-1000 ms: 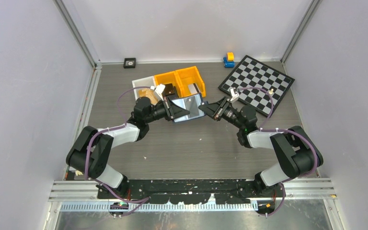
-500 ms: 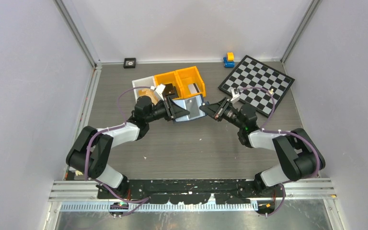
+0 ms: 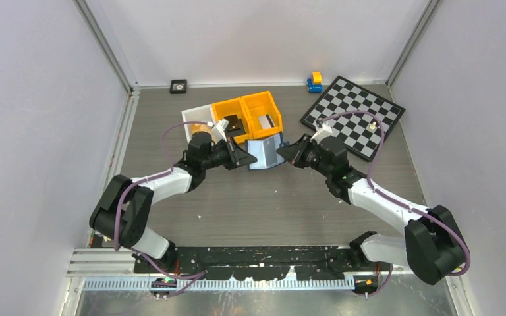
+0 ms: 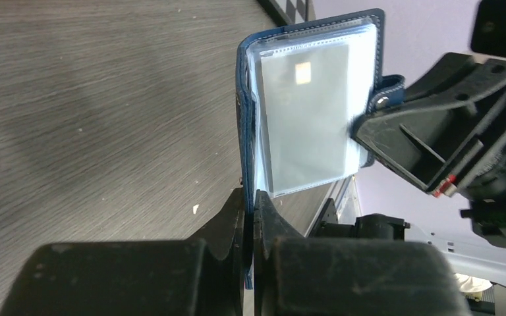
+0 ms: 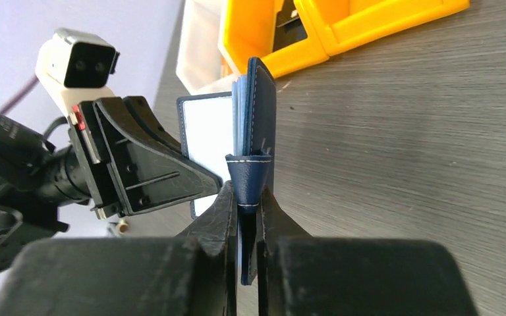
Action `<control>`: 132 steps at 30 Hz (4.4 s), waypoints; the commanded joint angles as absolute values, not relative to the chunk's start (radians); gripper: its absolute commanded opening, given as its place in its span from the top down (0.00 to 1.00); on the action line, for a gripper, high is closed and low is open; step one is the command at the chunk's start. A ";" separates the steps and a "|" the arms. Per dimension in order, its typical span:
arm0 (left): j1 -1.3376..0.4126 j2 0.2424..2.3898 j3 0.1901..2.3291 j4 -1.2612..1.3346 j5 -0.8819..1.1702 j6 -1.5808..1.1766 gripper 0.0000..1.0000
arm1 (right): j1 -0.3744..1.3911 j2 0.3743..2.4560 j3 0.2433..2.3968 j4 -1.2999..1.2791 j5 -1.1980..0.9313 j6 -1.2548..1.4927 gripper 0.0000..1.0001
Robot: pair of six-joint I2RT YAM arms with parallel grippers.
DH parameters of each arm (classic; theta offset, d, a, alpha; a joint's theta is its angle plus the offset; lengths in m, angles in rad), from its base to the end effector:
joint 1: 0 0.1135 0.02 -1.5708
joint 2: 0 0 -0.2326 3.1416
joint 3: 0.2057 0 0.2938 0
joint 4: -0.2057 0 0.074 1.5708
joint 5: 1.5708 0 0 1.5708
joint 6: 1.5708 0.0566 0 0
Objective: Take the credit cards out of the card holder
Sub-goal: Remove the credit card from the card holder.
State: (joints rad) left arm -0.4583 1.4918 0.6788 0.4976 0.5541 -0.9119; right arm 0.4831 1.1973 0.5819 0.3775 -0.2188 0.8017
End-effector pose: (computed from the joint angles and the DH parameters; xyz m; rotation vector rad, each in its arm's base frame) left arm 0.3088 -0.1855 0.1398 -0.0493 2.1123 -1.4057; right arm 0.2867 0.1643 0.1826 0.1423 1.9421 1.0848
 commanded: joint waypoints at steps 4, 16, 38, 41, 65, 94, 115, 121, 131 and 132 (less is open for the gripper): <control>-0.497 1.560 0.751 0.470 0.537 -0.867 1.00 | 0.622 1.216 0.696 0.289 -0.131 0.639 0.99; -0.523 1.615 0.785 0.465 0.560 -0.865 1.00 | 0.707 1.307 0.783 0.225 -0.152 0.582 1.00; -0.524 1.600 0.785 0.422 0.527 -0.853 1.00 | 0.731 1.346 0.800 0.226 -0.148 0.619 0.87; -0.525 1.592 0.781 0.420 0.520 -0.854 1.00 | 0.729 1.346 0.800 0.222 -0.135 0.625 0.82; -0.514 1.546 0.778 0.361 0.480 -0.840 1.00 | 0.701 1.363 0.811 0.146 -0.060 0.651 0.28; -0.514 1.505 0.787 0.302 0.462 -0.806 1.00 | 0.700 1.466 0.915 -0.037 0.035 0.635 0.76; -0.514 1.487 0.781 0.302 0.459 -0.802 1.00 | 0.672 1.503 0.950 -0.103 0.035 0.629 0.70; -0.513 1.467 0.777 0.303 0.457 -0.799 1.00 | 0.671 1.499 0.938 -0.079 -0.005 0.642 0.65; -0.459 1.439 0.716 0.394 0.485 -0.866 0.95 | 0.578 1.410 0.801 0.169 -0.191 0.757 0.85; -0.453 1.440 0.709 0.413 0.492 -0.877 0.89 | 0.562 1.399 0.777 0.210 -0.219 0.777 0.85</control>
